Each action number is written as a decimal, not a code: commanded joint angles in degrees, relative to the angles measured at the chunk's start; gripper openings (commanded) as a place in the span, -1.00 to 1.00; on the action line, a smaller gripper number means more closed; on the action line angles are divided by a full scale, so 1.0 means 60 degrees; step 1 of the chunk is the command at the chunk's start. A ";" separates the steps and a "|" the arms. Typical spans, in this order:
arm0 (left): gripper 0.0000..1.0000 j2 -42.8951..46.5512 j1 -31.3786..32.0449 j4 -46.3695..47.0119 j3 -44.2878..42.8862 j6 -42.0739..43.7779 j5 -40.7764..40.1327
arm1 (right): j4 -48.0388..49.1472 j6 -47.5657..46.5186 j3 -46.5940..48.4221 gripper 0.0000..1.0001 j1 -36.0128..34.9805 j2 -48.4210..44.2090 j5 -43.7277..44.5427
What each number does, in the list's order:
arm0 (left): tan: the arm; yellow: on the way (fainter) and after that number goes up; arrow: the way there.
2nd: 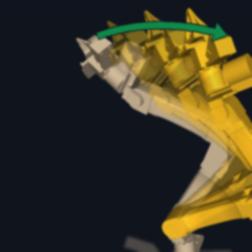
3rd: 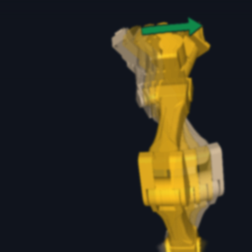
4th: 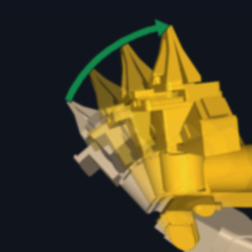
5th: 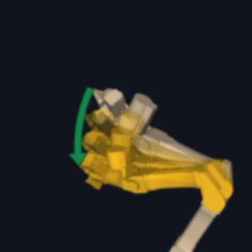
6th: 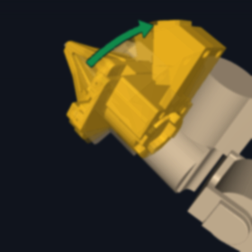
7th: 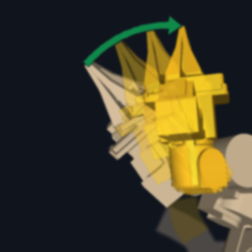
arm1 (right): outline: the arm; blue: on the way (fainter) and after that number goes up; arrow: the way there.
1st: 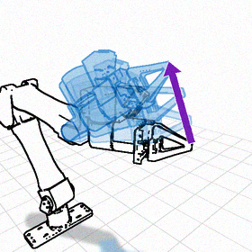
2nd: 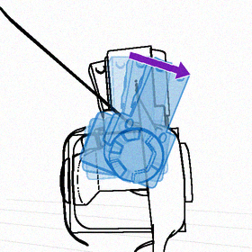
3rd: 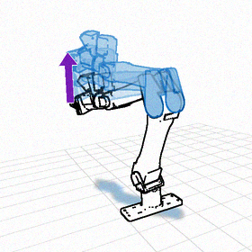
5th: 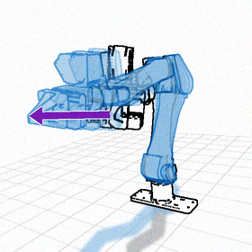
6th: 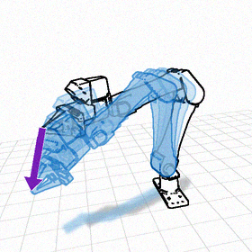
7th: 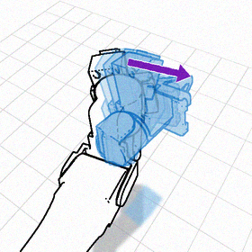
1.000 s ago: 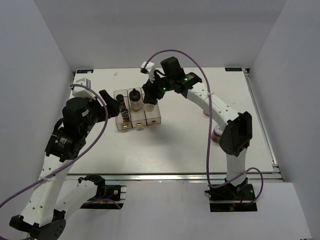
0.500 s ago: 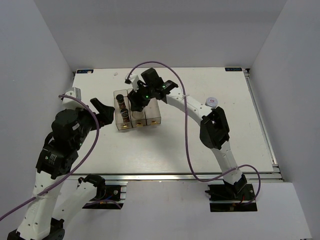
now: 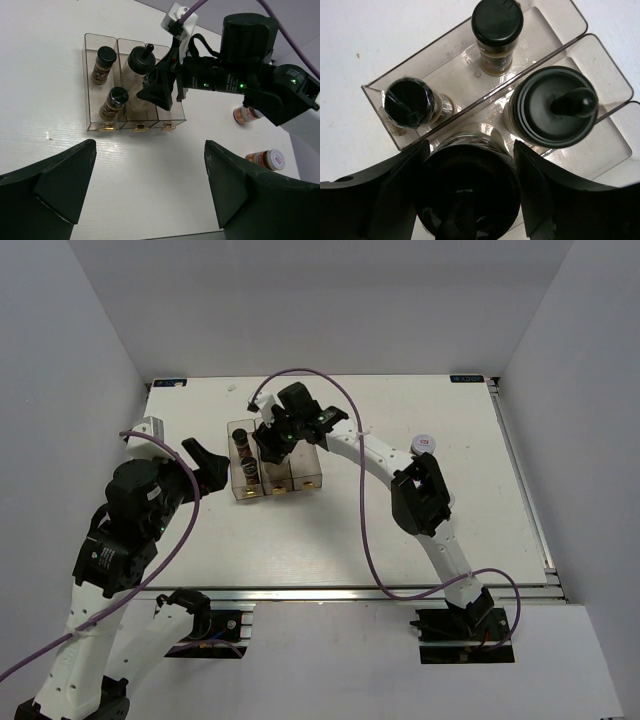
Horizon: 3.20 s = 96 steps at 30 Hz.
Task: Organize the condiment bottles
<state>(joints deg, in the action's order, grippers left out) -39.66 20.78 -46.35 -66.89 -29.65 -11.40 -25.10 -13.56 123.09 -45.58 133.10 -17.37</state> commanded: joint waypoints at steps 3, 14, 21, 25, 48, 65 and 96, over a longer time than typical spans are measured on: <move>0.96 0.0032 -0.0020 -0.0024 0.0089 -0.0112 -0.0049 | 0.0785 -0.0390 0.0081 -0.94 -0.0181 0.0083 0.0199; 0.96 0.0194 -0.0020 0.0049 0.0294 -0.0346 -0.0063 | 0.0741 -0.0845 -0.0577 0.45 -0.0196 -0.0151 0.0199; 0.96 0.0179 -0.0020 0.0356 0.0426 -0.0405 0.0112 | 0.0786 -0.0831 -0.1062 0.70 -0.0196 -0.0781 0.0140; 0.96 0.0062 -0.0020 0.0473 0.0353 -0.0362 0.0229 | 0.0624 -0.0713 -0.1061 0.74 -0.0167 -0.1380 0.0038; 0.92 -0.2163 -0.0020 0.3036 0.0455 0.0254 0.3406 | -0.0401 0.0751 -0.4809 0.79 0.4153 -0.6684 0.0359; 0.89 -0.3102 -0.0005 0.3916 0.0851 -0.0010 0.4332 | -0.0079 -0.0200 -0.6555 0.79 0.6469 -0.5705 0.1796; 0.90 -0.2487 -0.0005 0.3330 0.1144 -0.0391 0.3702 | -0.0445 -0.0537 -0.6994 0.58 0.6601 -0.4575 0.1927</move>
<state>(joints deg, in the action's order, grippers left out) -56.14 20.78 -25.76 -60.42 -32.36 11.51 -27.46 -15.70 81.45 -6.11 106.43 -6.22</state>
